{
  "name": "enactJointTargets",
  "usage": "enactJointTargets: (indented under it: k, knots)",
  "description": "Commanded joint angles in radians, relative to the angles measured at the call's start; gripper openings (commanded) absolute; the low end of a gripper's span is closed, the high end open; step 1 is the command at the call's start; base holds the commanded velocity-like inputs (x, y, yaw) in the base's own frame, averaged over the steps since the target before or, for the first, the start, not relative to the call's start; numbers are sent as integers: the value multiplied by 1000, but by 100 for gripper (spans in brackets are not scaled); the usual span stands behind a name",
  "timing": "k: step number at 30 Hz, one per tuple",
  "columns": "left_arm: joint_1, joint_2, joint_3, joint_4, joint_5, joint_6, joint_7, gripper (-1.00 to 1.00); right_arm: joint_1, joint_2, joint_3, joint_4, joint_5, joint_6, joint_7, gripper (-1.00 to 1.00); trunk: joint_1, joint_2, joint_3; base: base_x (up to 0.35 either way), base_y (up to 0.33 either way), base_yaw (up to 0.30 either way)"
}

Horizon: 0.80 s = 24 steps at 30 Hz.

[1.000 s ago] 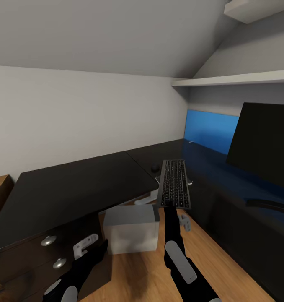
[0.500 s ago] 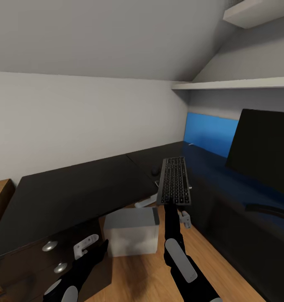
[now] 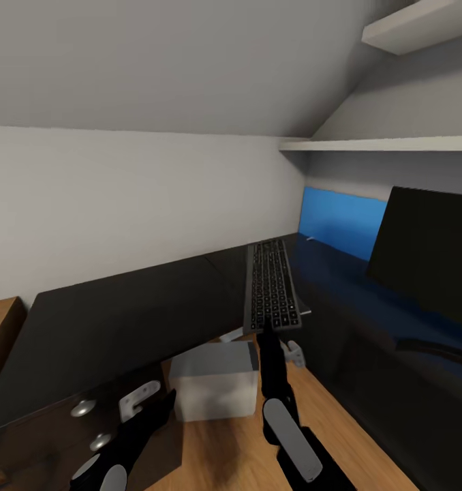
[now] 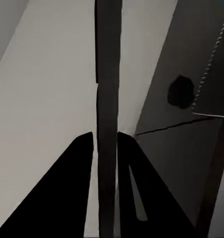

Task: In the bedroom, organize the workspace by keeping the computer under the desk, ensuring the monitor is on the desk, placing the keyboard on the desk next to the monitor, placing the mouse on the desk next to the keyboard, moving the folder from the swivel chair onto the desk next to the mouse, stacking the notebook on top of the folder with the pen on top of the notebook, and positioning the swivel chair next to the desk.

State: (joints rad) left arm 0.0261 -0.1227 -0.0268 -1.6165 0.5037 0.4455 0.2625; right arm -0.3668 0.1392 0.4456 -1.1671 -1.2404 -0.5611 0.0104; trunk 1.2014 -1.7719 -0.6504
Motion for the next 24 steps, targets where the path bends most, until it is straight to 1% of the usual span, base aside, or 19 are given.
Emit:
enactJointTargets:
  k: [1, 2, 3, 5, 7, 8, 9, 14, 18, 24]
  knots:
    - [0, 0, -1, -2, 10, 2, 9, 100, 13, -18, 22, -34, -14, -5, 4, -100, -4, 7, 2, 0, 0, 0]
    - [0, 0, 0, -2, 10, 2, 9, 100, 36, -45, 47, -86, -9, -3, 2, -100, -8, 14, 6, 0, 0, 0]
    - [0, 0, 0, -2, 10, 2, 9, 100, 43, -53, 54, -103, -8, -3, 2, -100, -12, 21, 9, 0, 0, 0]
    - [0, 0, 1, -2, 10, 2, 9, 100, 68, -89, 77, -173, -5, 0, 0, -100, -19, 35, 15, 0, 0, 0]
    - [0, 0, 0, -2, 10, 2, 10, 100, 79, -112, 97, -209, -4, 2, 0, -100, -27, 49, 21, 0, 0, 0]
    - [0, 0, 0, -2, 10, 2, 10, 100, 80, -117, 104, -215, -4, 2, 0, -100, -31, 56, 24, 0, 0, 0]
    - [0, 0, 1, -2, 9, 2, 10, 100, 84, -134, 126, -231, -3, 1, 0, -100, -35, 63, 27, 0, 0, 0]
    - [0, 0, 1, -2, 9, 2, 9, 100, 86, -147, 140, -248, -3, 0, -2, -100, -54, 98, 43, 0, 0, 0]
    - [0, 0, 1, -2, 9, 2, 9, 100, 86, -148, 143, -250, -2, -1, -2, -100, -69, 126, 56, 0, 0, 0]
    - [0, 1, 1, -2, 10, 2, 9, 100, 86, -146, 144, -250, -4, -9, 4, -100, -69, 126, 56, -31, 0, 0]
